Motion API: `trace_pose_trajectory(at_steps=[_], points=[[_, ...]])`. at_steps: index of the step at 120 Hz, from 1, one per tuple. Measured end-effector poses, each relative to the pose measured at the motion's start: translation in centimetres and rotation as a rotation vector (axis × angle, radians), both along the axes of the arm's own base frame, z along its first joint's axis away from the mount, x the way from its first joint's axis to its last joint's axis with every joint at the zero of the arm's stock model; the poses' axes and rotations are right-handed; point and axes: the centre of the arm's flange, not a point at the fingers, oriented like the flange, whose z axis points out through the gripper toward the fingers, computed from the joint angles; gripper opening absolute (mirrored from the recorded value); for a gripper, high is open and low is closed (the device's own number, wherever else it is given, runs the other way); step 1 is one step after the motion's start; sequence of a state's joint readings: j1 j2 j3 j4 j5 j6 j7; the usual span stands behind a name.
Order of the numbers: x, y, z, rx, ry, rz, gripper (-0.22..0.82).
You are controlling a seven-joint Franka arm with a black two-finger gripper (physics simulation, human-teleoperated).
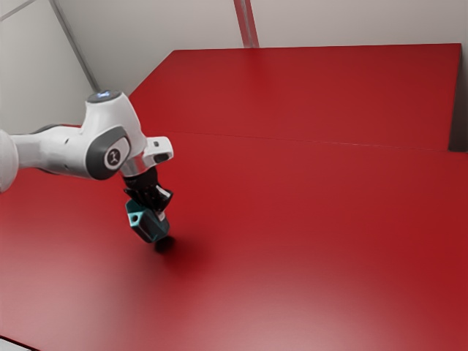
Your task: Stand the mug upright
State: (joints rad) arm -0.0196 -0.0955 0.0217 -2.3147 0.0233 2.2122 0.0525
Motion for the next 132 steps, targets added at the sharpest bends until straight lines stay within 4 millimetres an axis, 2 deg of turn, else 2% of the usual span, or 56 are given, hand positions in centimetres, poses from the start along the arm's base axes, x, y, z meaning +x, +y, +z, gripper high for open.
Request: trace_pose_trajectory(at_steps=[86, 92, 110, 120, 132], points=[[1.3, -0.9, -4.0, 0.039, -0.005, 0.118, -0.17], [1.3, -1.0, -4.0, 0.037, -0.007, 0.123, -0.11], [1.4, -1.2, -3.1, 0.029, -0.032, 0.131, 0.22], [1.3, -1.4, -1.6, 0.024, -0.064, 0.132, 0.34], [1.1, -2.1, 0.8, 0.018, -0.11, 0.122, 0.43]])
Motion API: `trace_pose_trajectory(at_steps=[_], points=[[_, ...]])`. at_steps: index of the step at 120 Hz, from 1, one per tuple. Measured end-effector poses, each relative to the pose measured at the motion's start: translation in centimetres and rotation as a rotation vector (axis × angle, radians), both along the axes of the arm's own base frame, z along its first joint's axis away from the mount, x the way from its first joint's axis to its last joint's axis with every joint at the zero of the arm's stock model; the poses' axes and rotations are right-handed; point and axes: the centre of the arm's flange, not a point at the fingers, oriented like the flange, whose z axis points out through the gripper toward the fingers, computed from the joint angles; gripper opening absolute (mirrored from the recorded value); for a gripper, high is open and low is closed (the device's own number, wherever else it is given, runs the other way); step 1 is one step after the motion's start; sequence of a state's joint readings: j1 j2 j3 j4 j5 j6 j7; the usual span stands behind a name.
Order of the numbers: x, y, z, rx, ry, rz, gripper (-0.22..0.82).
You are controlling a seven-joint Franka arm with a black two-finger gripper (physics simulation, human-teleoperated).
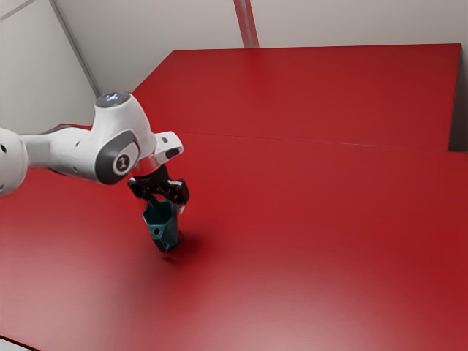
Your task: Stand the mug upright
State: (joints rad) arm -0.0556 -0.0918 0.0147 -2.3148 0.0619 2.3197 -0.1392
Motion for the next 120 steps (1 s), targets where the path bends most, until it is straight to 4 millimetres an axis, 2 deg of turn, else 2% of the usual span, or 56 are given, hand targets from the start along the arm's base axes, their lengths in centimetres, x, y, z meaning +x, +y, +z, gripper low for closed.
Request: trace_pose_trajectory(at_steps=[21, 51, 65, 82, 120], points=[[-0.4, -1.7, 3.6, -0.005, -0.054, -0.028, 0.52], [1.8, -1.7, 11.0, -0.007, -0.042, -0.008, 0.57], [3.0, -1.4, 13.0, -0.005, 0.0, 0.004, 0.58], [4.2, -2.3, 15.3, -0.001, 0.044, -0.004, 0.59], [5.7, -3.0, 19.6, -0.001, 0.1, -0.008, 0.59]])
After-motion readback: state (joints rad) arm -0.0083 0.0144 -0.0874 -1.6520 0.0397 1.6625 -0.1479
